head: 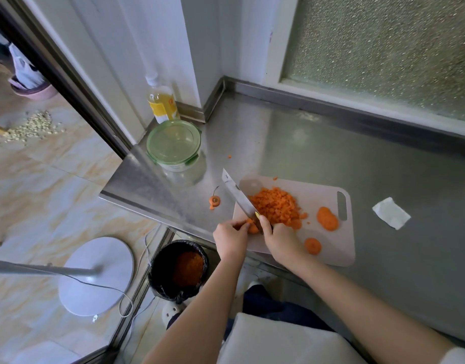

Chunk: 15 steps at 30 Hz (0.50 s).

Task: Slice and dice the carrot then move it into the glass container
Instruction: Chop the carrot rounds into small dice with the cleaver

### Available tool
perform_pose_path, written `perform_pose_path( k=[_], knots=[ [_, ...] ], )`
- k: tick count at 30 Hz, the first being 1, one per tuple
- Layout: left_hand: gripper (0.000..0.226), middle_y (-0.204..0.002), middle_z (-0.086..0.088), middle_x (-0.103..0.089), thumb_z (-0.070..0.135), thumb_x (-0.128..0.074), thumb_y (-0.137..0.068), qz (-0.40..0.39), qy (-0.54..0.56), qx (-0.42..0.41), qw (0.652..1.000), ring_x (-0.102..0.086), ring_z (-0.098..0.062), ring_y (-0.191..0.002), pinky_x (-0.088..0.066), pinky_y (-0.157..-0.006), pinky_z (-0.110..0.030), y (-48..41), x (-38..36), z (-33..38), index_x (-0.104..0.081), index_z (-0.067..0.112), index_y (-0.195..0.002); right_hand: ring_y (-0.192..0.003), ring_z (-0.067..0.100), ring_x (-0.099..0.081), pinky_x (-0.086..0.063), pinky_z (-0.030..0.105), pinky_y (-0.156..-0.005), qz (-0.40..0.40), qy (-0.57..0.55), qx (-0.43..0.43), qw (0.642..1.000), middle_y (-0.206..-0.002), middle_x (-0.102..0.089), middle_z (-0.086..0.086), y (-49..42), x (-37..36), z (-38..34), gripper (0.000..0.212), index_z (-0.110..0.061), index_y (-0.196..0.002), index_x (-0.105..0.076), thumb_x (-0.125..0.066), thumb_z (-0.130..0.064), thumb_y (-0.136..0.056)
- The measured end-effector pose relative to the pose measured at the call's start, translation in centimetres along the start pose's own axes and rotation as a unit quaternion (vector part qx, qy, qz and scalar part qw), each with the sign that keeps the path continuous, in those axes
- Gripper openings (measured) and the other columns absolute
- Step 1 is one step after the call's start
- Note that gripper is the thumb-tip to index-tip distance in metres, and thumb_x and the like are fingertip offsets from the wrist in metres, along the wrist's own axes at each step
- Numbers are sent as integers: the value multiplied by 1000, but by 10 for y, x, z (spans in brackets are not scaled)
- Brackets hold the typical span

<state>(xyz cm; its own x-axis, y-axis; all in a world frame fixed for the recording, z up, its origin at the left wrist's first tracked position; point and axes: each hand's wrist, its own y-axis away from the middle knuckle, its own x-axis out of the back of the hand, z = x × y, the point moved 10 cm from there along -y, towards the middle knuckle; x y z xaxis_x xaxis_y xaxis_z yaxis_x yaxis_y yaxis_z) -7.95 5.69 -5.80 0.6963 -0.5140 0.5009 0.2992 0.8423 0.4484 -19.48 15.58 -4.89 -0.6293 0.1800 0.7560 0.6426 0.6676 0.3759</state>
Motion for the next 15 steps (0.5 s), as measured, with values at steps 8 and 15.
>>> perform_pose_path(
  k=[8,15],
  knots=[
    [15,-94,0,-71,20,-68,-85,1,0,24,1000,-57,-10,-78,-45,-67,-17,-4,1,-6,-75,13,-96,-70,24,-54,-36,28,-64,-15,-59,-32,998,-58,-49,2,5,9,7,63,-16,-53,-46,-21,-52,-99],
    [12,-91,0,-70,20,-69,-84,-4,21,30,999,-58,-10,-76,-45,-67,-18,-4,0,-8,-75,13,-93,-61,18,-53,-29,25,-50,-25,-61,-34,997,-57,-51,1,18,7,13,64,-13,-53,-48,-23,-50,-99]
  ],
)
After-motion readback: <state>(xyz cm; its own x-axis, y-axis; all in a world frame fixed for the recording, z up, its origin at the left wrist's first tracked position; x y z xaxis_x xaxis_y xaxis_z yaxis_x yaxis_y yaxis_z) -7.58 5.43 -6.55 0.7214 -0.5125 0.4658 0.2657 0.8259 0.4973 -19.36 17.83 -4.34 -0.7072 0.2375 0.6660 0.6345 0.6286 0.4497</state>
